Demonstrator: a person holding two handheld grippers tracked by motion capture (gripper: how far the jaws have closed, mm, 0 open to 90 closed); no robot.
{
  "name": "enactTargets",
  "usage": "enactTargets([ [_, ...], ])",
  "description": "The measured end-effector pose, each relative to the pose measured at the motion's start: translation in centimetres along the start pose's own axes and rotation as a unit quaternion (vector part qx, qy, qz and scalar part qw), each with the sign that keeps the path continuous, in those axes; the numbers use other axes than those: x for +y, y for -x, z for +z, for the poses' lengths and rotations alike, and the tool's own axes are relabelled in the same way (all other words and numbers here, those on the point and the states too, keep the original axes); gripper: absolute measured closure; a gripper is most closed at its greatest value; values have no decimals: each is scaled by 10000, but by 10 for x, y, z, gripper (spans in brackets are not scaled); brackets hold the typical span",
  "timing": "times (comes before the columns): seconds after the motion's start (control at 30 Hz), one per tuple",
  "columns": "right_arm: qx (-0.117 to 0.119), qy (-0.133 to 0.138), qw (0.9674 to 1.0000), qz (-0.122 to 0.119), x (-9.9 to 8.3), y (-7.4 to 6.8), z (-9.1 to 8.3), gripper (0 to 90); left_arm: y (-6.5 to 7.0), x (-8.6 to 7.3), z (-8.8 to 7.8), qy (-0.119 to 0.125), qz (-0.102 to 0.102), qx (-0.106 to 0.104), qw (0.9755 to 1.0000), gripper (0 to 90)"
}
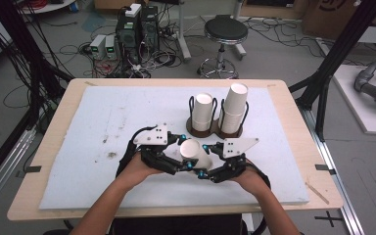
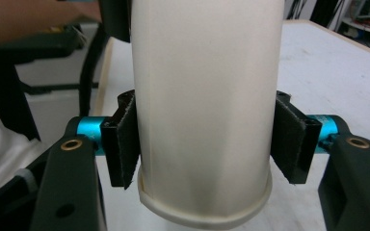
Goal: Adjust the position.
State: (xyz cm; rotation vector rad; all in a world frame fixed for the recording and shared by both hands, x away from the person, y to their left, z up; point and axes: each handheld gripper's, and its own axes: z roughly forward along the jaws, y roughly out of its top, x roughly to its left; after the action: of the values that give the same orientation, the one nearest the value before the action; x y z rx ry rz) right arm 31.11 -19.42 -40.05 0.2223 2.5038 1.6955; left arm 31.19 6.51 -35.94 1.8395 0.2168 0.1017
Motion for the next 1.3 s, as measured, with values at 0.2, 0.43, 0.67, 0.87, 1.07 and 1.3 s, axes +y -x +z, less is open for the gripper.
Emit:
enactTargets([
  [0.2, -156, -431, 9985, -305, 2, 0, 1, 363, -3, 10, -3, -99, 182, -84, 9998, 206],
  [0.43, 4, -418, 9984, -375, 3, -2, 3, 362, -6, 9, 7, -418, 209, -349, 9983, 232],
  [0.67, 104, -451, 9985, -293, 1, 0, 2, 350, -8, 6, 7, -347, 187, -602, 9974, 360],
  [0.87, -75, 90, 9996, 260, -2, 2, 2, 215, -13, 0, 0, 369, -127, -508, 9979, 357],
  [1.07, -54, 263, 9993, 269, -2, 3, 4, 231, -12, 0, -1, 761, -200, -583, 9952, 358],
  [1.3, -45, 276, 9996, 21, -1, 3, -3, 305, -14, -2, -3, 706, -209, -640, 9952, 361],
])
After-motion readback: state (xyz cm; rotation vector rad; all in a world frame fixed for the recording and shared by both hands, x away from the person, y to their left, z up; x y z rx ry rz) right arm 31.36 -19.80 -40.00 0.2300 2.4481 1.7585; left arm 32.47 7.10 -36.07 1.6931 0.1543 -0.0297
